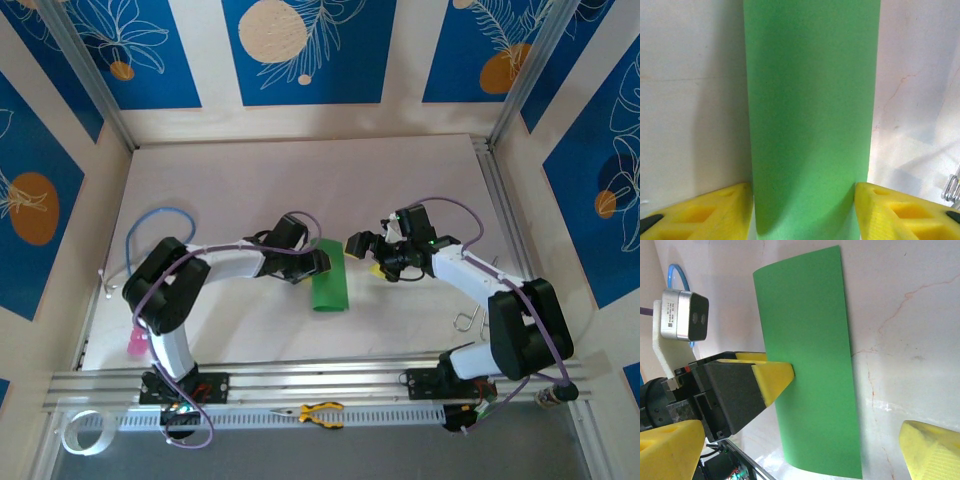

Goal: Fold a paper plane with a square sheet of paper (pick it up from the middle)
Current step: First fold the square sheet of paper in half at the center of the table.

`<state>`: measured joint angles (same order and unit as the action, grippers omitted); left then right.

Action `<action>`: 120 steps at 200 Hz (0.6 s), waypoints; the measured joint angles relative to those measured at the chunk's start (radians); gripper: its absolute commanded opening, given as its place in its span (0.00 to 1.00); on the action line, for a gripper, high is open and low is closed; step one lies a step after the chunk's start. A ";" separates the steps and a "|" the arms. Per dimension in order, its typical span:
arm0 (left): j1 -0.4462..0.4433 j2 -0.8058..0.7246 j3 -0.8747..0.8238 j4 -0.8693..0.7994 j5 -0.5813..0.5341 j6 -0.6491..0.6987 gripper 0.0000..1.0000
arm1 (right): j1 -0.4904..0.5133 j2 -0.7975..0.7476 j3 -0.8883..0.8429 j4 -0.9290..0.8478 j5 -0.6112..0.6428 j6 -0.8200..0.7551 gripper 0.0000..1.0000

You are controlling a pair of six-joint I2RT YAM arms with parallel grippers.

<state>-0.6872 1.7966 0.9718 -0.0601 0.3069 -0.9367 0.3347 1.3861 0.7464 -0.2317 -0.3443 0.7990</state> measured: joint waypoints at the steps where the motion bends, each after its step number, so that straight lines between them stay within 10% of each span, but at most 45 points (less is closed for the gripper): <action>1: 0.000 -0.001 0.000 -0.002 -0.001 0.001 0.59 | 0.000 0.000 0.000 0.000 0.000 0.000 1.00; 120: 0.000 -0.032 0.016 -0.099 -0.067 0.054 0.59 | 0.006 0.000 0.000 0.000 0.002 0.002 0.96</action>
<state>-0.6872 1.7641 0.9882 -0.1593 0.2401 -0.8825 0.3412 1.3861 0.7464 -0.2321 -0.3420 0.8013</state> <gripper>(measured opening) 0.593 0.975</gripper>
